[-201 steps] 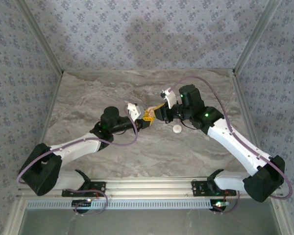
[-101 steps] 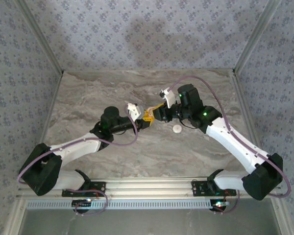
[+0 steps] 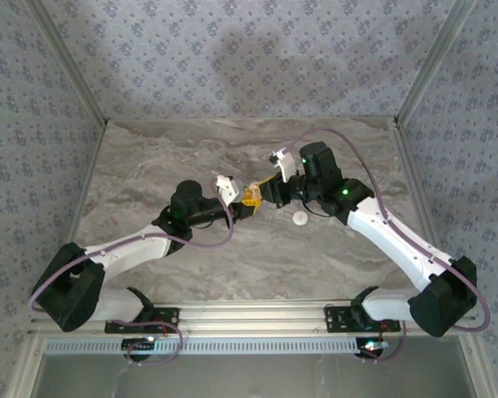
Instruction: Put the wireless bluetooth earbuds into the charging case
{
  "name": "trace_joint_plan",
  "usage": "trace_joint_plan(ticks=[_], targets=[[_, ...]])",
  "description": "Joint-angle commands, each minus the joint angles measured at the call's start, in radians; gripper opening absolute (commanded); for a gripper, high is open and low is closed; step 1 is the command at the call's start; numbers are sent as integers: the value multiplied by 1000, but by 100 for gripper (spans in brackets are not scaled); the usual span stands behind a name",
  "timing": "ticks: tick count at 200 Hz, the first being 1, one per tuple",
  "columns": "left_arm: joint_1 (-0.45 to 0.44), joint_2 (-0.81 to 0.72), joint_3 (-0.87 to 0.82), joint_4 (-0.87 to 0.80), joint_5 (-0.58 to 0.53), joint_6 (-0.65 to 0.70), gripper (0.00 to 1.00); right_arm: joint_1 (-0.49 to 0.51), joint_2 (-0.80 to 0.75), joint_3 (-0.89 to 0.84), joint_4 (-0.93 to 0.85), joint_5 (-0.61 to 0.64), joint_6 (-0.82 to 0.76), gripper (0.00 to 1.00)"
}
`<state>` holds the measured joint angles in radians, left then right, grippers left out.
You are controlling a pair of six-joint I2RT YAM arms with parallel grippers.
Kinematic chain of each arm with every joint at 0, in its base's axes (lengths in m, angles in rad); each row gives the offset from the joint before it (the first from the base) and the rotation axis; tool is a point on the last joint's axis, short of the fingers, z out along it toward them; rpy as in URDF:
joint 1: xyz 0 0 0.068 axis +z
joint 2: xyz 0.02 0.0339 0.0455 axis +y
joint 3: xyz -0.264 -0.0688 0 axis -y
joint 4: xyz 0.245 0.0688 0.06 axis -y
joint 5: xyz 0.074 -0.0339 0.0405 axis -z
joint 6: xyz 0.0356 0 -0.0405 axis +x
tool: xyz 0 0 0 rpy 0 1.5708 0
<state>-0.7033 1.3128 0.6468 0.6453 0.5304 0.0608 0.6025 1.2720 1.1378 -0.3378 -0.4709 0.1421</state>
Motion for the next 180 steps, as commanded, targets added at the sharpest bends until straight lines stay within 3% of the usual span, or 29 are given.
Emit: trace_joint_plan(ticks=[1, 58, 95, 116, 180], targets=[[-7, -37, 31, 39, 1, 14, 17, 6, -17, 9, -12, -28, 4, 15], [-8, -38, 36, 9, -29, 32, 16, -5, -68, -11, -3, -20, 20, 14], [-7, -50, 51, -91, -56, 116, 16, -9, -63, 18, -56, -29, 118, 25], [-5, -50, 54, -102, -57, 127, 16, -9, -58, 46, -115, -10, 164, 36], [-4, -34, 63, -98, -50, 109, 16, -7, 1, 151, -259, 40, 177, 40]])
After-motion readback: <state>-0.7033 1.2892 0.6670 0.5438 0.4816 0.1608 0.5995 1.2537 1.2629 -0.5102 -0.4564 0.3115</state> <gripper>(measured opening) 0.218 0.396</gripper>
